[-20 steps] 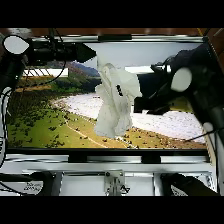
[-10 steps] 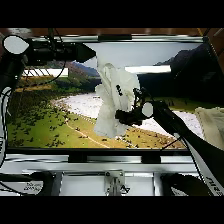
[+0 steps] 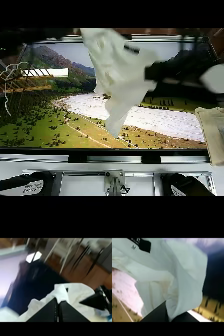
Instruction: Fold the shirts.
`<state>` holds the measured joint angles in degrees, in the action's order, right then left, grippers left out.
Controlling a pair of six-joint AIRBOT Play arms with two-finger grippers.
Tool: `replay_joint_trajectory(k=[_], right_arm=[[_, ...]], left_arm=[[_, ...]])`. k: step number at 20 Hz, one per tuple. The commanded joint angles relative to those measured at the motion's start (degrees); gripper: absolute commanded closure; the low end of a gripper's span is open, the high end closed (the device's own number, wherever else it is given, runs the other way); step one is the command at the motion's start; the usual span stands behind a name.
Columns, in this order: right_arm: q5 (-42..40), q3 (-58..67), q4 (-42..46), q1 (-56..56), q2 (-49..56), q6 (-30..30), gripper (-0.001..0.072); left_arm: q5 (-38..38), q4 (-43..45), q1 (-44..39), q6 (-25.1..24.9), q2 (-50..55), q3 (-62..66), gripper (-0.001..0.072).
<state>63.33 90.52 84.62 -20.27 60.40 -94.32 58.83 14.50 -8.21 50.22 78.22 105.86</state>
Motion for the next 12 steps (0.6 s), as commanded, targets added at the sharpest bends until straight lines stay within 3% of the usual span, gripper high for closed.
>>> replay_joint_trajectory(k=[1,4,6,12], right_arm=[[0.09,21.27,0.9,1.03,-2.01,5.11,0.0625],[-1.68,26.43,-4.28,-0.94,-1.81,5.2,0.0625],[3.72,26.38,-7.78,-0.96,-0.74,5.2,0.0625],[28.48,26.36,-12.9,-0.98,9.11,4.2,0.0625]], left_arm=[[-0.39,-12.0,1.03,-5.27,-8.26,5.05,0.0646],[-2.8,-10.84,1.07,-6.32,-14.84,7.74,0.0646],[-4.63,-1.18,1.77,-6.01,-18.4,7.72,0.0646],[8.39,37.79,3.06,12.87,-18.23,5.01,0.0646]])
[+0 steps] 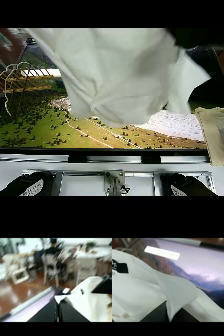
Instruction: Fold the shirts.
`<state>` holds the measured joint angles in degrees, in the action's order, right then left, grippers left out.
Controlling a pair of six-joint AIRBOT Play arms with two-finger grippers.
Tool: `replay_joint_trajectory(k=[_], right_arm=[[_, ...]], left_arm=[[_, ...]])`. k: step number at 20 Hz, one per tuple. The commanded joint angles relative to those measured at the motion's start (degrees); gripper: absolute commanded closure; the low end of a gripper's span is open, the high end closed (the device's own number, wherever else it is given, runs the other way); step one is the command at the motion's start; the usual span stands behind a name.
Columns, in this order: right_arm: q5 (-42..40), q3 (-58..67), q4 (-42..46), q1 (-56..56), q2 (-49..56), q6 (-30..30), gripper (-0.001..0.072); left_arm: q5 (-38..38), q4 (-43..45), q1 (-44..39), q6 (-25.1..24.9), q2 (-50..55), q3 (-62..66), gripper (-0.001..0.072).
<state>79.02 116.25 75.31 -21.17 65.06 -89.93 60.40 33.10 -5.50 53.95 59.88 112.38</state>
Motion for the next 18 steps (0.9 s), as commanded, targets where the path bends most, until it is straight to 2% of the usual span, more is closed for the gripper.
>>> replay_joint_trajectory(k=[1,5,10,11,12,13,15,18], right_arm=[[15.34,0.63,-3.52,-0.09,6.54,0.48,0.0625],[15.06,0.66,-2.97,-0.09,13.49,3.19,0.0625],[15.91,0.66,-3.89,-0.09,15.85,3.19,0.0625],[16.9,0.63,-3.89,-0.09,15.82,3.19,0.0625],[18.03,0.63,-3.85,-0.09,15.85,3.17,0.0625],[18.49,0.63,-3.87,-0.09,15.85,3.17,0.0625],[18.71,0.55,-3.89,-0.09,15.85,2.91,0.0625],[18.99,0.33,-3.89,-0.09,16.35,1.62,0.0625]], left_arm=[[9.49,22.56,0.37,11.8,1.05,-3.3,0.0646],[18.82,22.82,-0.37,20.87,6.38,-13.03,0.0645],[25.46,17.86,-1.42,21.92,13.09,-23.85,0.0638],[26.32,17.33,-1.42,21.46,14.34,-24.79,0.0536],[26.75,17.38,-1.42,20.57,15.61,-25.05,0.0287],[26.6,17.4,-1.16,18.88,16.52,-25.03,0.0137],[25.0,17.46,0.0,15.61,17.0,-25.03,0.0028],[23.52,17.55,1.03,12.5,17.07,-25.07,0.0018]])
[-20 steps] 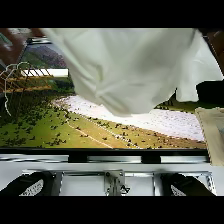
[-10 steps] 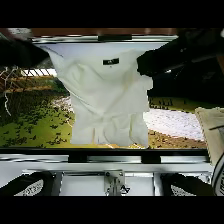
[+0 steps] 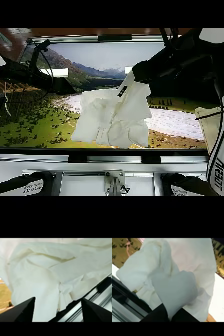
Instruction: Fold the shirts.
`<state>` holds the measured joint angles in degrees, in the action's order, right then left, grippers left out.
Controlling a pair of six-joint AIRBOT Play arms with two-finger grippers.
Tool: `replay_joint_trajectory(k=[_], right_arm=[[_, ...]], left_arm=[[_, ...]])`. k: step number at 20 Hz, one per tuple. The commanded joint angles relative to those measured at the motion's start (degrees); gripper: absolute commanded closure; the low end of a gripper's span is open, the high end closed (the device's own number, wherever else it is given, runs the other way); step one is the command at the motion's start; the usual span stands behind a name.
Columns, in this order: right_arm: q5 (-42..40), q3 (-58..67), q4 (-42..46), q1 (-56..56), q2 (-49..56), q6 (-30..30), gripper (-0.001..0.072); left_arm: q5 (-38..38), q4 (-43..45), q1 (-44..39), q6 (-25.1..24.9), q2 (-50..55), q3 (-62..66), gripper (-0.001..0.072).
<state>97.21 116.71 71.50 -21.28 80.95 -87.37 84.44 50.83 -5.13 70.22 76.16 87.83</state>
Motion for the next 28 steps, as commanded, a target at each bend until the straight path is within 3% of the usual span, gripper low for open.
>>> replay_joint_trajectory(k=[1,6,10,12,14,18,20,21,22,23,28], right_arm=[[0.83,-0.22,-0.02,0.04,0.68,-0.94,0.0625],[0.98,-0.76,0.2,0.04,1.64,-0.98,0.0625],[1.36,-0.76,0.15,0.04,1.62,-1.09,0.0624],[1.38,-0.76,0.15,0.02,1.62,-1.09,0.0624],[1.38,-0.76,0.15,0.04,1.62,-1.09,0.0625],[1.29,-0.76,0.17,0.04,1.62,-1.09,0.0625],[1.25,-0.76,0.17,0.04,1.62,-1.09,0.0624],[1.25,-0.76,0.17,0.04,1.62,-1.09,0.0624],[1.27,-0.76,0.17,0.04,1.62,-1.09,0.0624],[1.27,-0.76,0.22,0.04,1.64,-1.11,0.0624],[1.49,-0.76,7.04,0.04,1.62,-2.47,0.0624]], left_arm=[[-0.55,0.17,-0.2,-4.2,1.09,-0.52,0.0018],[-6.1,3.13,-10.08,-5.7,1.44,-9.31,0.0018],[-24.04,3.34,-15.56,-5.09,1.53,-20.68,0.0018],[-29.31,3.1,-16.92,-5.07,2.54,-23.67,0.0018],[-29.77,2.97,-18.12,-5.22,4.61,-24.44,0.0018],[-28.28,-7.15,-20.2,-13.6,8.59,-24.46,0.0024],[-28.28,-11.13,-20.39,-15.37,10.47,-24.46,0.0032],[-28.28,-11.67,-20.28,-15.37,11.04,-24.46,0.0142],[-28.28,-11.85,-20.0,-15.37,11.19,-24.44,0.0459],[-27.82,-11.87,-19.43,-15.58,11.1,-24.3,0.0641],[-21.03,-11.85,-8.83,-15.47,4.48,-16.35,0.0647]])
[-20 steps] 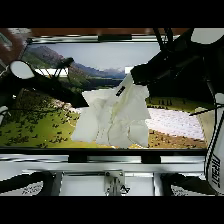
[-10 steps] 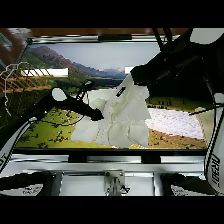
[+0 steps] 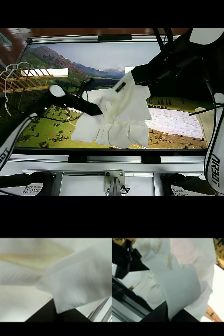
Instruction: Fold the shirts.
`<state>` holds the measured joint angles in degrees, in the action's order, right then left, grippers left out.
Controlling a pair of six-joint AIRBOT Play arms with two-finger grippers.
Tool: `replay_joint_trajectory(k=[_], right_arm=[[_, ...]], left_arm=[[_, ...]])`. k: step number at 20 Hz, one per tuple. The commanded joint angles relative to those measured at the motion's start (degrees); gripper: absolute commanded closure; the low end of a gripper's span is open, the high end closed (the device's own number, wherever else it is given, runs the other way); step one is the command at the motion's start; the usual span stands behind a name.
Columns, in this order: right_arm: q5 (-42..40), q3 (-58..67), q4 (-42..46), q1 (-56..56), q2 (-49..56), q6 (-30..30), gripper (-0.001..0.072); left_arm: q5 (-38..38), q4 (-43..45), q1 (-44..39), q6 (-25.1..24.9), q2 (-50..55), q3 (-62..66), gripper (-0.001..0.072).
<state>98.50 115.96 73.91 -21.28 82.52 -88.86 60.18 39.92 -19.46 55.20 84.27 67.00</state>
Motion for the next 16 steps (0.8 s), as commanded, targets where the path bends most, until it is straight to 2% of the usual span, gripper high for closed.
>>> replay_joint_trajectory(k=[1,3,5,8,10,11,12,13,16], right_arm=[[0.17,-0.02,7.52,0.04,0.04,-1.7,0.0625],[-0.5,0.61,12.09,0.04,0.04,-3.72,0.0625],[-6.21,2.86,10.34,0.02,-0.63,-5.05,0.0625],[-28.35,3.34,5.46,0.04,-5.88,-5.44,0.0625],[-42.49,3.34,5.33,0.09,-10.16,-6.93,0.0625],[-45.81,3.34,5.62,0.15,-11.98,-8.28,0.0625],[-46.1,3.34,5.86,0.15,-13.51,-9.7,0.0625],[-43.39,3.34,5.7,0.09,-14.47,-10.62,0.0625],[-26.12,2.08,3.82,0.09,-14.43,-10.91,0.0625]], left_arm=[[3.39,-0.94,8.57,1.05,-6.45,8.15,0.0647],[3.54,-0.98,14.27,6.29,-12.24,17.99,0.0647],[3.52,-0.98,17.29,9.29,-16.79,29.62,0.0646],[3.52,-0.96,17.59,14.67,-20.17,46.88,0.0646],[3.23,-0.35,17.97,15.58,-22.14,54.73,0.0646],[2.8,1.03,18.27,15.61,-23.82,55.78,0.0646],[2.93,3.58,18.53,16.31,-26.05,55.1,0.0646],[3.78,7.23,18.53,19.08,-28.0,53.53,0.0646],[12.74,15.74,18.47,25.7,-31.63,45.35,0.0646]])
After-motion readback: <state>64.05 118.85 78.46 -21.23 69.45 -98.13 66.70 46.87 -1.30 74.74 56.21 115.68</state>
